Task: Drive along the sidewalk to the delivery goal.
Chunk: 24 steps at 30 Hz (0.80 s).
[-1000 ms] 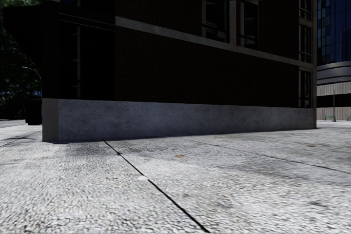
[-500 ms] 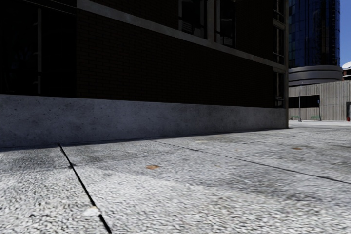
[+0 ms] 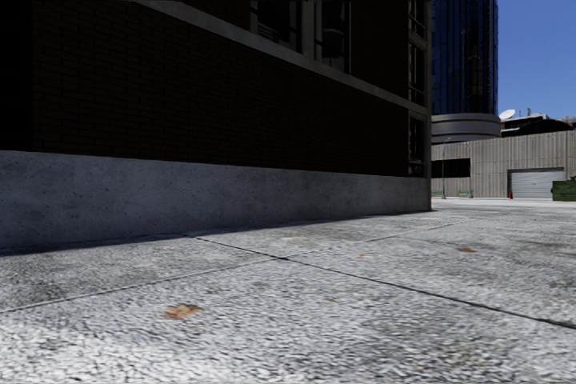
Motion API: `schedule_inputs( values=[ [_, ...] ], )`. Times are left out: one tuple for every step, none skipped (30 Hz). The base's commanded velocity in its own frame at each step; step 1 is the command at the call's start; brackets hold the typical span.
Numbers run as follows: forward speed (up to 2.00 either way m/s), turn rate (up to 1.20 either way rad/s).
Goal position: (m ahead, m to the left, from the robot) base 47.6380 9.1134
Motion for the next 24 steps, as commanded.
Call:
schedule_inputs(
  values=[
    [1.74, -0.39],
    [1.74, -0.39],
    [1.74, -0.39],
    [1.74, -0.39],
    [1.75, -0.39],
    [1.76, -0.39],
    [1.77, -0.39],
    [1.77, -0.39],
    [1.77, -0.39],
    [1.77, -0.39],
    [1.77, -0.39],
    [1.77, -0.39],
    [1.77, -0.39],
    [1.77, -0.39],
    [1.79, -0.39],
    [1.8, -0.39],
    [1.82, -0.39],
    [1.83, -0.39],
    [1.84, -0.39],
    [1.91, -0.39],
    [1.91, -0.39],
    [1.92, -0.39],
    [1.92, -0.39],
    [1.93, -0.39]
  ],
)
